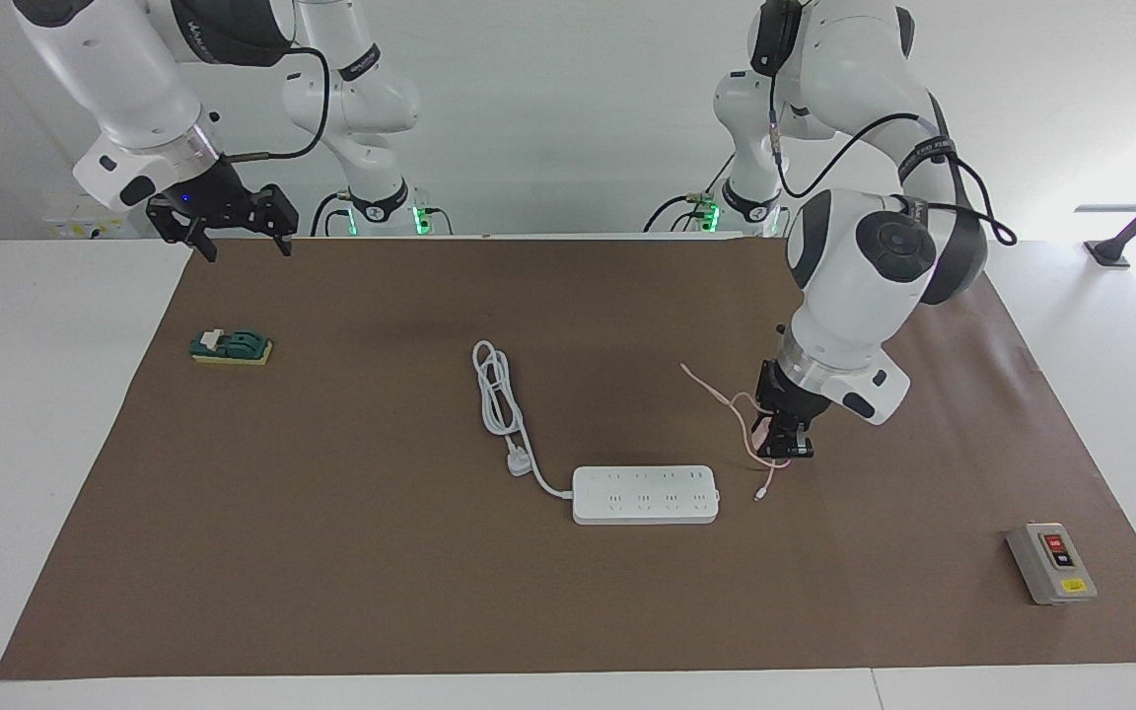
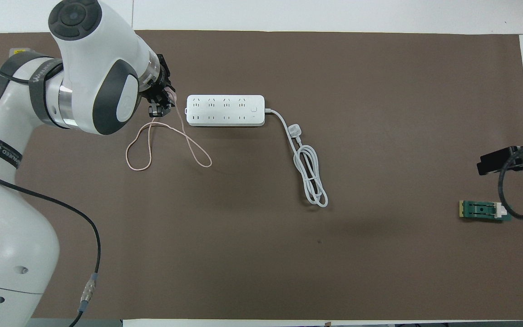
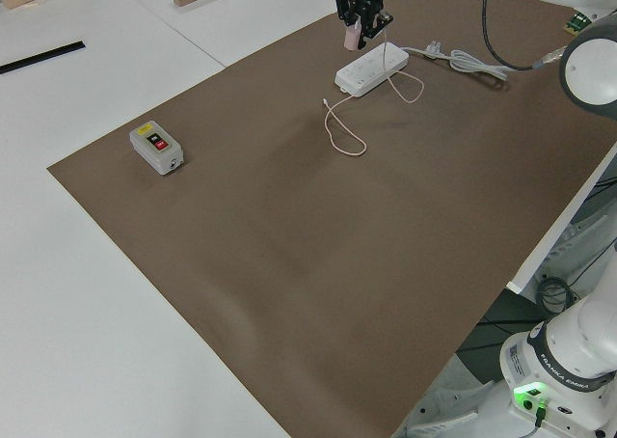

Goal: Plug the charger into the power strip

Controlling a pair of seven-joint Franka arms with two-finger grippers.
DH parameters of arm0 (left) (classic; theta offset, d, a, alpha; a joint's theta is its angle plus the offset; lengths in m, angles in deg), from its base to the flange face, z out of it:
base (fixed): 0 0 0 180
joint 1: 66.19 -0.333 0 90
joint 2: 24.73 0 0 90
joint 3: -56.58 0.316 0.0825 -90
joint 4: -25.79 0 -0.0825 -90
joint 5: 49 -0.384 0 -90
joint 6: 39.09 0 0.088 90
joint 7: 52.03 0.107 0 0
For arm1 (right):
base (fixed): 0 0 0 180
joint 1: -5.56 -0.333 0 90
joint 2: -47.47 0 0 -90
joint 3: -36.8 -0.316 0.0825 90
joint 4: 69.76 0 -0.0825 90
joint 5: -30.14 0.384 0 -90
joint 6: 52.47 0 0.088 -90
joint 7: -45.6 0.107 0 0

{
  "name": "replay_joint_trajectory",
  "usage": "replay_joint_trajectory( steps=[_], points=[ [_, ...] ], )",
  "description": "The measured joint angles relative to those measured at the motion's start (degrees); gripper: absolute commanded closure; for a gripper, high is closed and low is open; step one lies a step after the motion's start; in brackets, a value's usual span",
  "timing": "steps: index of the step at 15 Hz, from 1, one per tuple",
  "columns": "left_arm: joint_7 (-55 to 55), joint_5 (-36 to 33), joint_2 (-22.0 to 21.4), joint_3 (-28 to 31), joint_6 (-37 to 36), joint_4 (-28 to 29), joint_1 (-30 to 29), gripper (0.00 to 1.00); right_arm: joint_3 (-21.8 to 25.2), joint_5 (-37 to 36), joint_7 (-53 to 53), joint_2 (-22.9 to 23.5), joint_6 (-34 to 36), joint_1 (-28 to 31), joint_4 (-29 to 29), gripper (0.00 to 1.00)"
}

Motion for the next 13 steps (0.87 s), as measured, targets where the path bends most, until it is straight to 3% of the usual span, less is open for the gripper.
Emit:
replay_joint_trajectory(
  steps=[9,13],
  points=[
    [-6.3,-2.4,3.5,0.0,10.3,6.5,5.7,1.00,0.0,0.0,0.0,-0.4,-0.9,0.0,-0.1,0.00],
    [-7.5,-3.4,3.6,0.9,10.9,7.9,6.1,1.00,0.0,0.0,0.1,-0.4,-1.1,0.0,-0.1,0.00]
  ],
)
